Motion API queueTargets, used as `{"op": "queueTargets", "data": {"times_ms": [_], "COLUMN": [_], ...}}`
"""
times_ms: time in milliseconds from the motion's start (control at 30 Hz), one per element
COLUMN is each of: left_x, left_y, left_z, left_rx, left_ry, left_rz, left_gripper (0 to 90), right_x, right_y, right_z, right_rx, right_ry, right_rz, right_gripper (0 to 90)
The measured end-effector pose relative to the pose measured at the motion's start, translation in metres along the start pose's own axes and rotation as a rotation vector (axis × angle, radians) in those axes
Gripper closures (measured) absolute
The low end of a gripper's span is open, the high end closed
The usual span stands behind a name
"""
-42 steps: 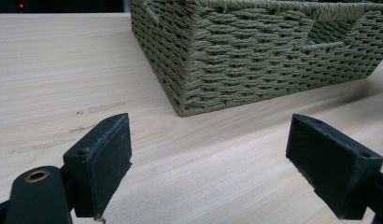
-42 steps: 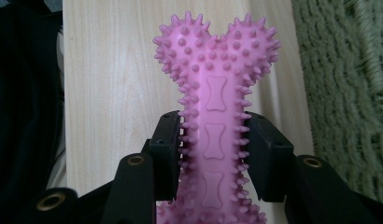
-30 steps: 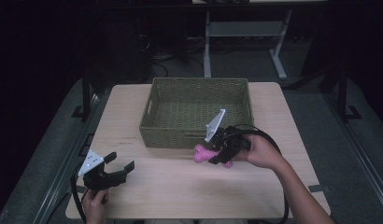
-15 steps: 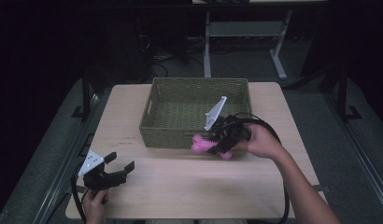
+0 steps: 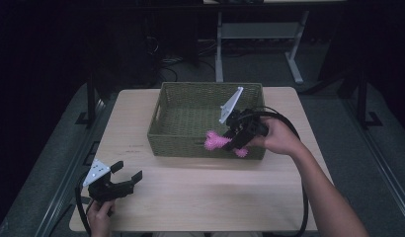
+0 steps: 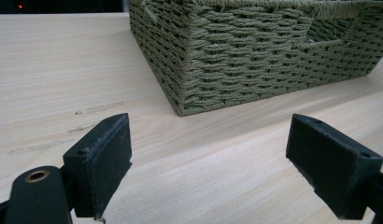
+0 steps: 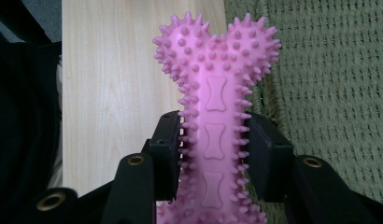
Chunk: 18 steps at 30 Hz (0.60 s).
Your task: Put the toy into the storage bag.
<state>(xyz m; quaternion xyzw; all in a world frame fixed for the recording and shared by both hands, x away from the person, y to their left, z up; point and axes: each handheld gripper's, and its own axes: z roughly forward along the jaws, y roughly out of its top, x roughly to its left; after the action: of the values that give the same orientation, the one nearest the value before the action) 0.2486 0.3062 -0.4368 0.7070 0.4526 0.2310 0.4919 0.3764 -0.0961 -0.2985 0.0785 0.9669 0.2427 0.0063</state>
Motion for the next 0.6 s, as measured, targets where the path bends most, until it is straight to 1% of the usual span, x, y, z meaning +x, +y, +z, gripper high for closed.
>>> {"op": "queueTargets", "data": {"times_ms": [33, 100, 233, 400, 533, 600], "left_x": [0.000, 0.000, 0.000, -0.001, -0.001, 0.000], "left_y": [0.000, 0.000, 0.000, 0.000, 0.000, 0.000], "left_z": [0.000, 0.000, 0.000, 0.001, 0.001, 0.001], "left_rx": [-0.001, 0.000, 0.003, 0.002, 0.004, 0.003], "left_ry": [0.000, -0.001, 0.000, -0.003, -0.001, -0.002], "left_rz": [0.000, -0.001, 0.005, 0.009, 0.011, 0.005], "left_gripper": [13.8, 13.9, 13.8, 13.9, 13.8, 13.8], "right_x": [-0.004, -0.006, -0.010, -0.014, -0.017, -0.020], "right_y": [0.000, 0.000, 0.001, 0.004, 0.005, 0.006], "right_z": [0.000, 0.001, 0.001, -0.001, -0.002, -0.002], "right_rx": [0.000, 0.011, 0.014, 0.020, 0.013, 0.009], "right_ry": [0.010, 0.005, 0.008, 0.008, 0.010, 0.008], "right_rz": [0.004, 0.006, 0.015, 0.013, 0.018, 0.025], "right_gripper": [58.0, 58.0, 58.0, 58.0, 58.0, 58.0]}}
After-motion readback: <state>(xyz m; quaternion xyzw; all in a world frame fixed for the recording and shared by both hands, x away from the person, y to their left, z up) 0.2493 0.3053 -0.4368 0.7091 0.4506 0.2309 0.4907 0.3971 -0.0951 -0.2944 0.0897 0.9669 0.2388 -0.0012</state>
